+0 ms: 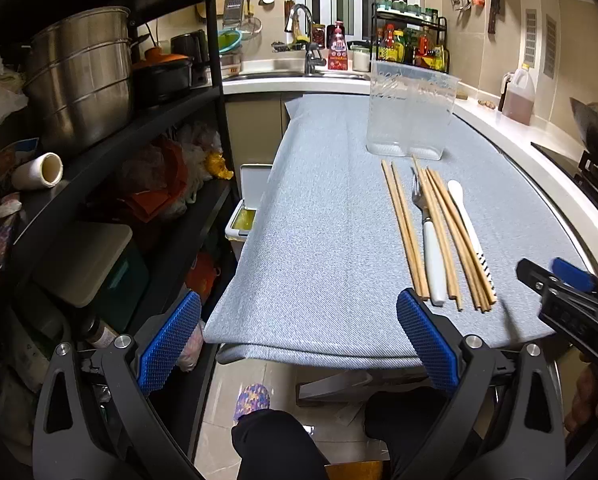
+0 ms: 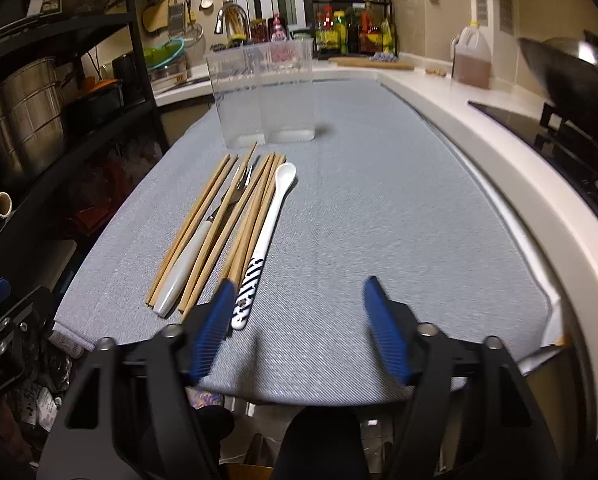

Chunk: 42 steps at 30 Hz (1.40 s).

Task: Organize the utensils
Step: 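Move the right tool toward the white striped spoon while the left tool approaches the chopsticks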

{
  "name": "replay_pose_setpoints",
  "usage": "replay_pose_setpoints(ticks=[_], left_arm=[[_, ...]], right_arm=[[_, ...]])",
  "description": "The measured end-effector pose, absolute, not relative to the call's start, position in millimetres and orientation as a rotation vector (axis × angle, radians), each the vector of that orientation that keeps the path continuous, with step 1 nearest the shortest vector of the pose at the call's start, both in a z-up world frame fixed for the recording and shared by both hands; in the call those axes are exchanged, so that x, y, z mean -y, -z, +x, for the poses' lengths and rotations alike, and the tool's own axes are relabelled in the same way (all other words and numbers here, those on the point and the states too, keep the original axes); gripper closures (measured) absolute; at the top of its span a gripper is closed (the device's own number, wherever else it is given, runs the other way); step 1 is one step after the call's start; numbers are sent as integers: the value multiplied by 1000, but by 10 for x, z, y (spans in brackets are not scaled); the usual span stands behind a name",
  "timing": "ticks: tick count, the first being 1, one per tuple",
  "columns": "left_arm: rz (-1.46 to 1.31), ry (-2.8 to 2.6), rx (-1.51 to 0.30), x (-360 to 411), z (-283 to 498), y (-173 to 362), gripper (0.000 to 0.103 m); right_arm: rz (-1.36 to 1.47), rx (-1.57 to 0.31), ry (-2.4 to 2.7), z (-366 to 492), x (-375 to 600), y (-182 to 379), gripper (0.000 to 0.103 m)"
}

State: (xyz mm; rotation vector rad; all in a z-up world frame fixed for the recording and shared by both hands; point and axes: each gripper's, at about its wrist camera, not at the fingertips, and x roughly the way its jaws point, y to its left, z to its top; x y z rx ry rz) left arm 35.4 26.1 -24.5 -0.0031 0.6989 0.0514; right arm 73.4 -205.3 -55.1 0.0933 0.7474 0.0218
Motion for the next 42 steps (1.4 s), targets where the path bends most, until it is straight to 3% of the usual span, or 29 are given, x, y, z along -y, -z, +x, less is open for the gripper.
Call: replay_pose_setpoints(ticks=[21,36,42], left_arm=[[29,62,-732,22,790,458,9],[51,39,-802,104,1098,686,11],[44,36,-734,74,1039,726,12]], right_arm=[[26,-695,16,847,2106,808,58],[22,-674,-1,847,2128,830,57],[16,-635,10,827,2102,870,53]])
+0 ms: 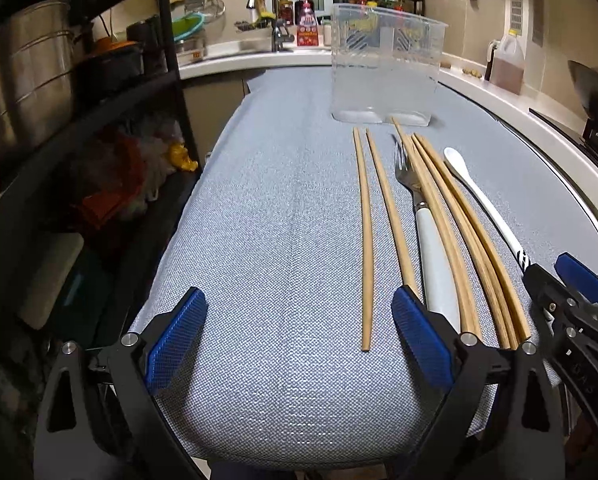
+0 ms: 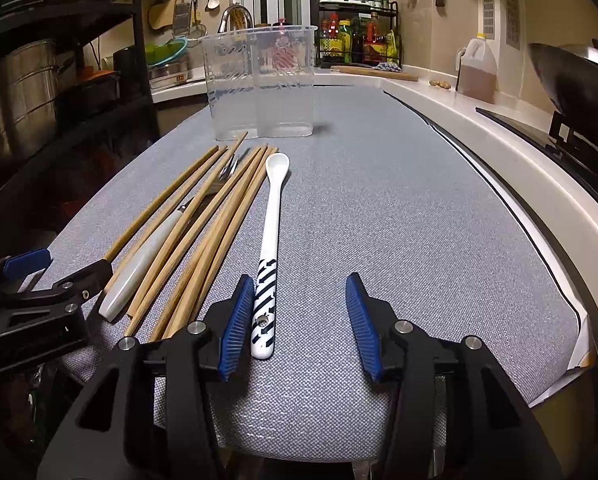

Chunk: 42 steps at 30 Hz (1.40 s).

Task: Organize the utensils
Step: 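Move the right tool toward the white striped spoon while the left tool approaches the chopsticks, then grasp the white striped spoon with the right tool while the left tool grasps a chopstick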

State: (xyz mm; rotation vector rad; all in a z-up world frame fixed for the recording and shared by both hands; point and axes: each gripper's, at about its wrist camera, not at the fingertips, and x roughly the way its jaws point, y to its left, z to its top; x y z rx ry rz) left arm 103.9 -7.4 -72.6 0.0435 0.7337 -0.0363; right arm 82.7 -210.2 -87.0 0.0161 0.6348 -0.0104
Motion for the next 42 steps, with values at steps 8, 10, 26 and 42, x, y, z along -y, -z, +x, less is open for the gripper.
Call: replay_pose_setpoints(ticks=[8,10,26,42], left_arm=[[94,195,-611,299,914,771,88],[101,203,-577,347,876,806,97],[76,244,-452,215,676,189,97],[58,266,-332,186,736,-332,97]], right_arm=[[20,-551,-4,671,2029,939,78],[6,-510,-12,631,1999,976,82],[48,-434,-55,473,2224,554,93],[24,-292,-74,599,2223,89,94]])
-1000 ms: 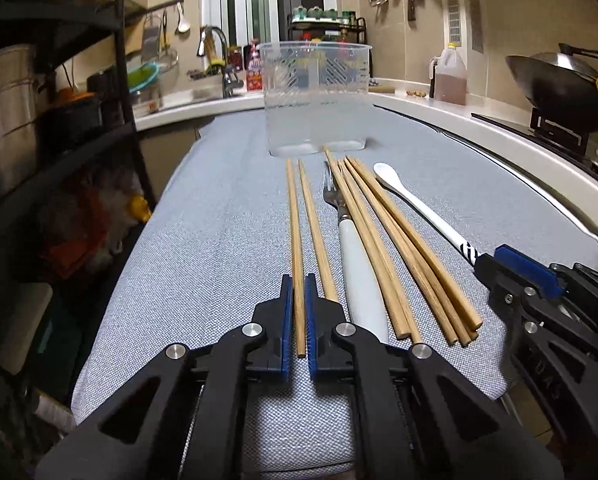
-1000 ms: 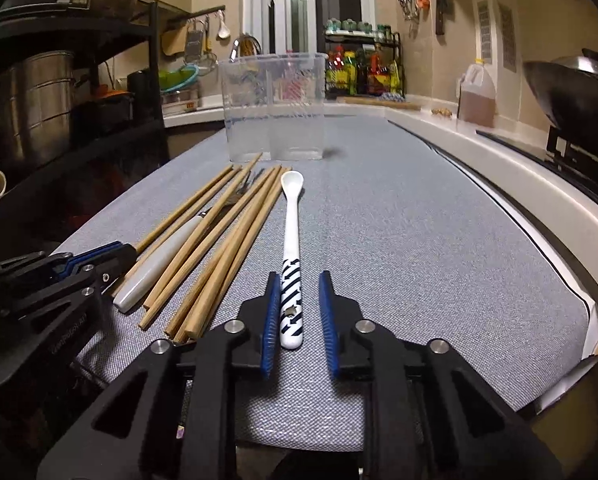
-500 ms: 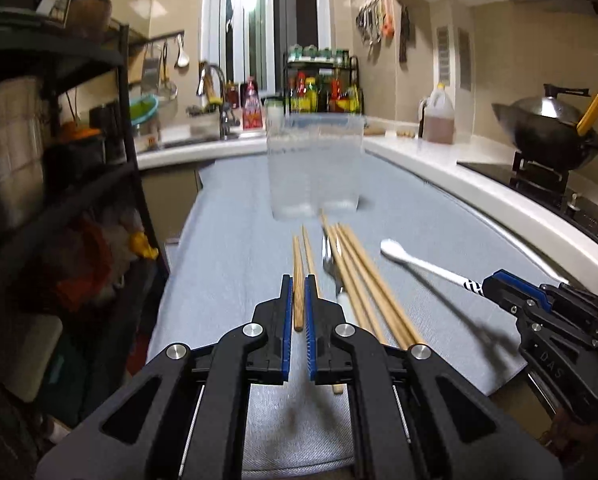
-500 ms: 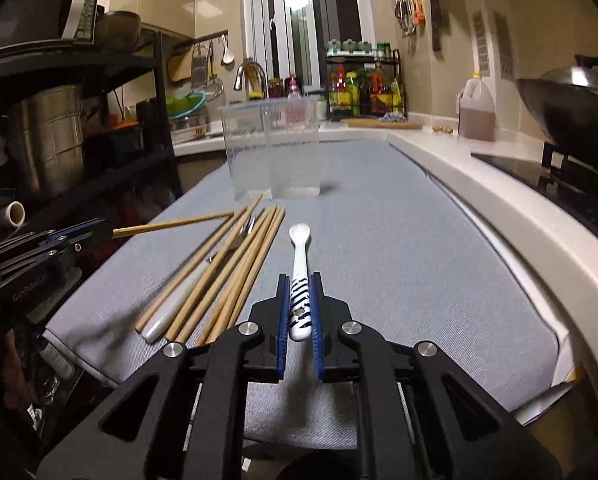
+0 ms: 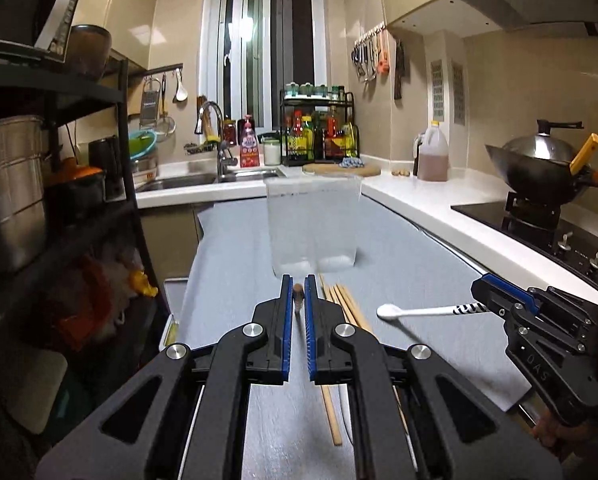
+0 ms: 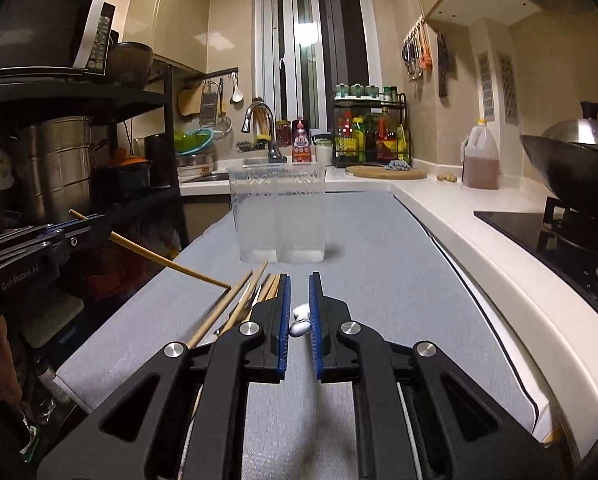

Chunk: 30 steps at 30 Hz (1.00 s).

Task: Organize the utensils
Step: 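Grasp the white striped spoon with the right tool while the left tool grasps a chopstick, then lift and carry the spoon in the right tool while the left tool carries the chopstick to the container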

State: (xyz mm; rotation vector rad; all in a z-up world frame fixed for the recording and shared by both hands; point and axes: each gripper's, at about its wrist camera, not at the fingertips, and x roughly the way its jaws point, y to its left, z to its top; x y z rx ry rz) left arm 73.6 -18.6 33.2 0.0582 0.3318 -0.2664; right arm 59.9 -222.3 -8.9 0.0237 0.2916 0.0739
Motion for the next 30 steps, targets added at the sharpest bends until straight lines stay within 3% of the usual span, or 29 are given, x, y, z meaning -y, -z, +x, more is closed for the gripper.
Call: replay_pose_setpoints(ticks=[12,30], left_arm=[[61,279,-324,202,1008,-609,97],[20,386,-472,84,1635,-953,97]], right_arm=[[48,-308,-97,1056,2307,-358,94],[88,-433,-136,1723,2428,-719,98]])
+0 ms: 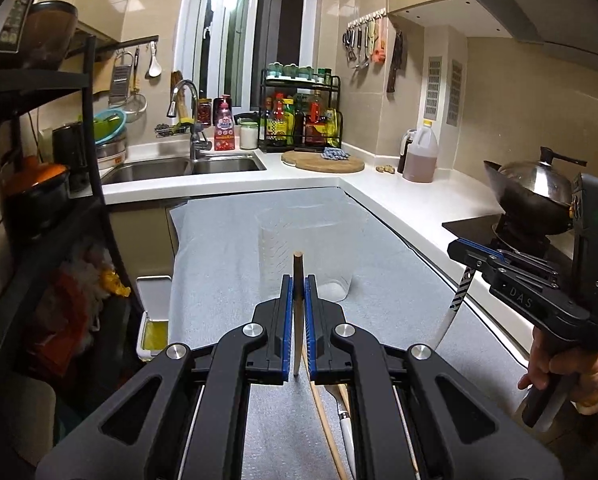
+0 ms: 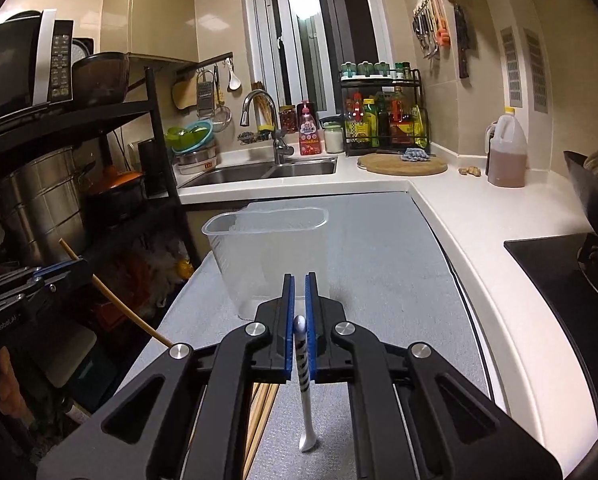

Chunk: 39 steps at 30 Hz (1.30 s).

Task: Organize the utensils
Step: 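Lift and carry the spoon in the right tool while the left tool carries the chopstick to the container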

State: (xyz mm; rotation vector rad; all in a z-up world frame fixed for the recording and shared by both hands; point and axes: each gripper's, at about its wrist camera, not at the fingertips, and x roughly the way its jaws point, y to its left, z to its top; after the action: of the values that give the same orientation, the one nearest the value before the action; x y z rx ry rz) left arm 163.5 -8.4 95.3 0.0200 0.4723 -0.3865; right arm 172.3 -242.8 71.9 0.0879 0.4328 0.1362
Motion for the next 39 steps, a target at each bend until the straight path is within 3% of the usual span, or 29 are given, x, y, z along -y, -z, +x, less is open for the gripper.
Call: replay_pose_setpoints(ticks=[13,30,39], left_arm=[[62,436,-476,146,1751,-1363,97],[74,432,-330,328,2415,-2440,97],[52,432,-346,465,2955,-2340,97]], right_arm=[[46,-391,-182,1830,2413,-1231,98],[-66,-268,-202,2567,2181,-2433,98],[-82,-269,-194,3164,2040,-2450,98]])
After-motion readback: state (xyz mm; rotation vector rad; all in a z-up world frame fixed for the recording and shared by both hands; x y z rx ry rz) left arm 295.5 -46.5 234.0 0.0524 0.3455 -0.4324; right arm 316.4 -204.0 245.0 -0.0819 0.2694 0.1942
